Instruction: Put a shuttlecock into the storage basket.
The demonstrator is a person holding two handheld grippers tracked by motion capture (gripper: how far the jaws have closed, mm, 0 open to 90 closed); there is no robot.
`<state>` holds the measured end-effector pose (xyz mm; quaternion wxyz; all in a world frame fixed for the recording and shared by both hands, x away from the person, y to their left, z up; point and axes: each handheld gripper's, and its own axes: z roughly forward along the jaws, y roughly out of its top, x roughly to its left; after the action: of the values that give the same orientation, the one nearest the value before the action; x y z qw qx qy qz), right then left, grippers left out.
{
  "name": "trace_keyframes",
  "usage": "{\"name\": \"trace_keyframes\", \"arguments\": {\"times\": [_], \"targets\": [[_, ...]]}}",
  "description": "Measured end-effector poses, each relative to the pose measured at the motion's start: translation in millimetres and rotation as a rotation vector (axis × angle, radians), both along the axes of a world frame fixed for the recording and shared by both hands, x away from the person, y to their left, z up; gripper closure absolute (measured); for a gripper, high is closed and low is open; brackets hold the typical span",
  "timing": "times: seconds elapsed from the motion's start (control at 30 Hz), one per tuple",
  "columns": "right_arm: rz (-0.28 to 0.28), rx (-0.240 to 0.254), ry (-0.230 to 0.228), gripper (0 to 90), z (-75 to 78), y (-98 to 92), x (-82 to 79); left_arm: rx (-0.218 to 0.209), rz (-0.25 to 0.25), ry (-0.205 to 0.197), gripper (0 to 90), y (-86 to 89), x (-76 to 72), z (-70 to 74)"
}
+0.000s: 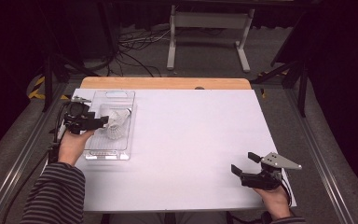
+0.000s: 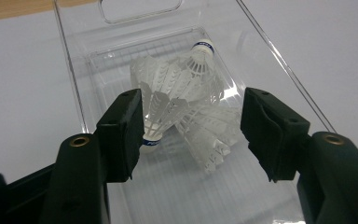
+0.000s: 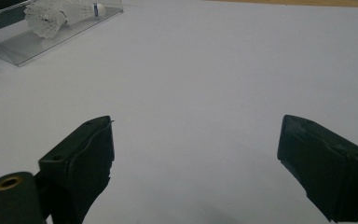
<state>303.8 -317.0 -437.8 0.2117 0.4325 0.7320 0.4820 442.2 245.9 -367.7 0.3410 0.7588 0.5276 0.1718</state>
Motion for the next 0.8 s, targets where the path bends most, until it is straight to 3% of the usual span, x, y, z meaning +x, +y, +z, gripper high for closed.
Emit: {"name": "trace_keyframes", "arguments": {"times": [0.8], "targets": [[0.0,-0.002,0.0,11.6,0.0,0.1,-0.1,-0.013,-0.028,-0.012,38.0,-1.2,-10.8,-1.2]]}}
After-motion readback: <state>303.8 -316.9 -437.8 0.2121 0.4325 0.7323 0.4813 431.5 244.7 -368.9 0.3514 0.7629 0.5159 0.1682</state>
